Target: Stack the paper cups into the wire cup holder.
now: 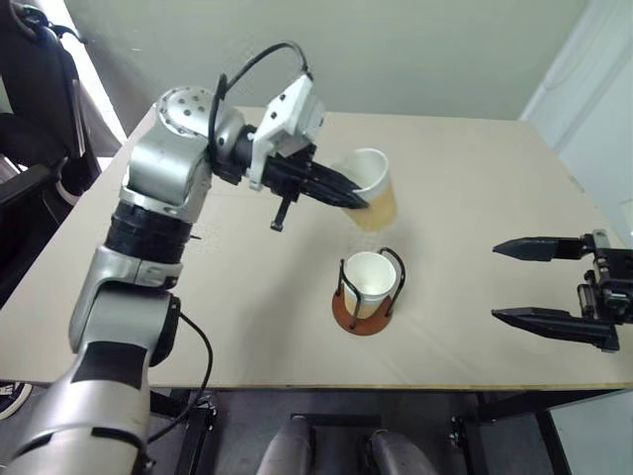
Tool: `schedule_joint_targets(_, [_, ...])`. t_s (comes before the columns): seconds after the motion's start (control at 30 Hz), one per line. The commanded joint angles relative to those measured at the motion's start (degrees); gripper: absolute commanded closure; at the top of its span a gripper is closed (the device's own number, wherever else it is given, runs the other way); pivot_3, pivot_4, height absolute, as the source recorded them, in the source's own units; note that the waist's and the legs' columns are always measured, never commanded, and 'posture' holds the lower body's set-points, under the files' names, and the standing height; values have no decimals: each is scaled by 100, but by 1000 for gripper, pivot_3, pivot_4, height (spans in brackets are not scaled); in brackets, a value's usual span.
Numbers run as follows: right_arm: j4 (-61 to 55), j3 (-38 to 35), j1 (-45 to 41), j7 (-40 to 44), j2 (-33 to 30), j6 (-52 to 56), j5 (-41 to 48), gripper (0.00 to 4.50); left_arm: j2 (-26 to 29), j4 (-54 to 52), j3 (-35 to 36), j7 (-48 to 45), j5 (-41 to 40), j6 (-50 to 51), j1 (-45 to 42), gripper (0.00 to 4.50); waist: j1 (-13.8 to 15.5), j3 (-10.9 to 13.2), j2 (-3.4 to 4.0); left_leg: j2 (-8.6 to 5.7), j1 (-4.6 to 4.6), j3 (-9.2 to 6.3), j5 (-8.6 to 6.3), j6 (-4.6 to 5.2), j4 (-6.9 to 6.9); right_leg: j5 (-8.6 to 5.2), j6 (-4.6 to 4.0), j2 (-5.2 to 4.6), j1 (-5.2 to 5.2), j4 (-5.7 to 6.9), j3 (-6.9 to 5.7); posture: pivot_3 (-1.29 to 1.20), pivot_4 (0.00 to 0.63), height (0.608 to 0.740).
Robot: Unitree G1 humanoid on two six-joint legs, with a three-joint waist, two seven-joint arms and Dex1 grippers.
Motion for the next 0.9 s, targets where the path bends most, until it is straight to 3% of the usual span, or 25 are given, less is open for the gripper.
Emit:
schedule_joint_targets(0.03, [-34,-172,13,2,2,-94,-13,0,31,-210,-325,-207,-332,-127,-205,4477,1,1,1,0,1,0,-3,4,0,3,-1,0,0,4,0,0,150,740])
schedule_joint_targets(0.13, [-76,-273,69,-12,9,-61,0,0,121,-325,-695,-207,-532,-287,-284,4477,-1,2,3,0,1,1,-2,6,2,24,-7,-1,-3,4,0,0,150,740])
schedule_joint_targets(0.27, [-210,-509,222,-76,52,-1,65,0,106,-164,-1330,-207,31,-1027,-312,4477,4,2,6,-1,5,0,9,12,5,35,-5,-4,4,-2,0,0,150,740])
schedule_joint_targets(0.63, [-422,-735,481,-240,129,51,128,0,267,-34,-1903,-207,83,-1630,-300,4477,-1,3,9,-1,-13,2,7,13,-1,37,-7,-5,-11,-9,-1,0,150,740])
schedule_joint_targets(0.9, [-385,-480,320,-404,94,0,124,0,490,35,-2238,-207,-12,-1844,-355,4477,0,3,11,-1,-14,1,7,13,-1,38,-8,-5,-12,-10,-1,0,150,740])
